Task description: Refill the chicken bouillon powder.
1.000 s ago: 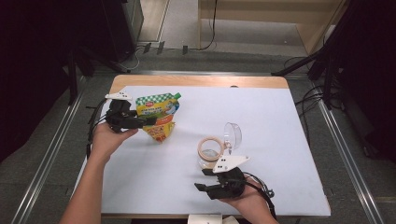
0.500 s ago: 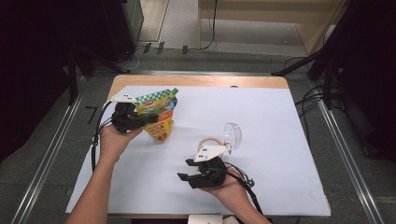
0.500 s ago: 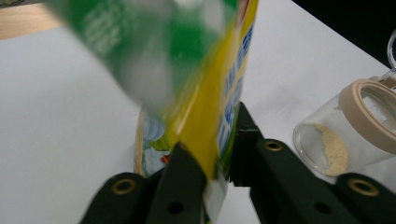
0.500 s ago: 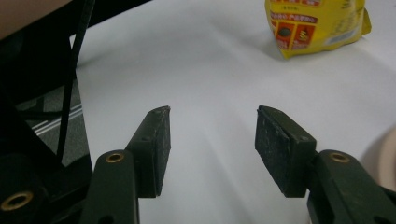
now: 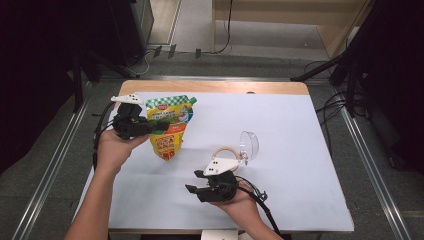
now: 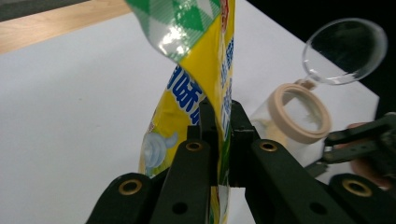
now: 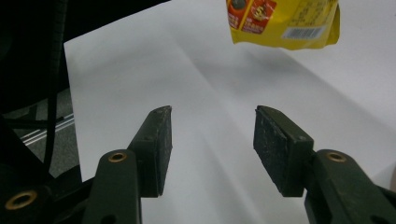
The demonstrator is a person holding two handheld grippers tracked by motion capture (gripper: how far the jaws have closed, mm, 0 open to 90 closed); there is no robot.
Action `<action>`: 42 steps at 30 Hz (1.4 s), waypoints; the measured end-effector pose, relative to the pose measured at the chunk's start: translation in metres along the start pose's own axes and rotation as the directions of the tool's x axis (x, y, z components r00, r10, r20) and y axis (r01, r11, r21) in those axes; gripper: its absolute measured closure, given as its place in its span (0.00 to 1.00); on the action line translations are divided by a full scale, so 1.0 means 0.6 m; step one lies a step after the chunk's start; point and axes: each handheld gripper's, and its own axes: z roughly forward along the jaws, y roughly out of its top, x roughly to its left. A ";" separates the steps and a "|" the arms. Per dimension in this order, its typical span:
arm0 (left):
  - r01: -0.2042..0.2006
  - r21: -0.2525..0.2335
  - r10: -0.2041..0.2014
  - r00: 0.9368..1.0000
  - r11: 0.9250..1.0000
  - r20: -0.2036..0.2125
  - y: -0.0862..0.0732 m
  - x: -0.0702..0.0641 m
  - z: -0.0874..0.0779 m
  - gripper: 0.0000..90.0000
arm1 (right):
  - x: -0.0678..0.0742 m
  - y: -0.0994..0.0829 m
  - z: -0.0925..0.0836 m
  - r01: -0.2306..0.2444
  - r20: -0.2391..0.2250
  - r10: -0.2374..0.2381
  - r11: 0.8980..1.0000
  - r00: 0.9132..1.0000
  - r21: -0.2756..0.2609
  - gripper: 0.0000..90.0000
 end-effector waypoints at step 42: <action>-0.071 0.084 0.045 0.959 0.994 0.280 0.007 -0.165 -0.040 0.99 | 0.013 -0.027 0.035 -0.017 0.148 0.030 0.996 0.989 -0.090 0.86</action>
